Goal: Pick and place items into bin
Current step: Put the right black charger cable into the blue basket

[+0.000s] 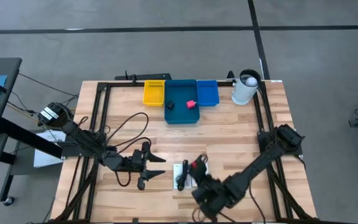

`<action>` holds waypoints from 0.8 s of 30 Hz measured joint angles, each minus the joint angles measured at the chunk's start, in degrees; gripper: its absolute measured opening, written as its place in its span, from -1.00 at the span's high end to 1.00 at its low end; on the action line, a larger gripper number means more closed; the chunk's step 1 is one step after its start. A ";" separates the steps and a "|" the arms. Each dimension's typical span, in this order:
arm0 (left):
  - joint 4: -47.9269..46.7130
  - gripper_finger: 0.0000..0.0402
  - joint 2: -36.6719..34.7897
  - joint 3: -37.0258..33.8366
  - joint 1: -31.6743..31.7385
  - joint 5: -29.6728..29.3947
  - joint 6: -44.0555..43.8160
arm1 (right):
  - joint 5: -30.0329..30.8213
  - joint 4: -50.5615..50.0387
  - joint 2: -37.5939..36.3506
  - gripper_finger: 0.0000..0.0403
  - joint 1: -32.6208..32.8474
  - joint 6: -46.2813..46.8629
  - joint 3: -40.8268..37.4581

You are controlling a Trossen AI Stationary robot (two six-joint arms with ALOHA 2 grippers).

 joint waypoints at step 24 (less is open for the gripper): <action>-12.65 0.02 0.00 0.35 4.37 -0.27 18.11 | -34.40 1.60 -20.60 1.00 -54.51 -3.16 0.10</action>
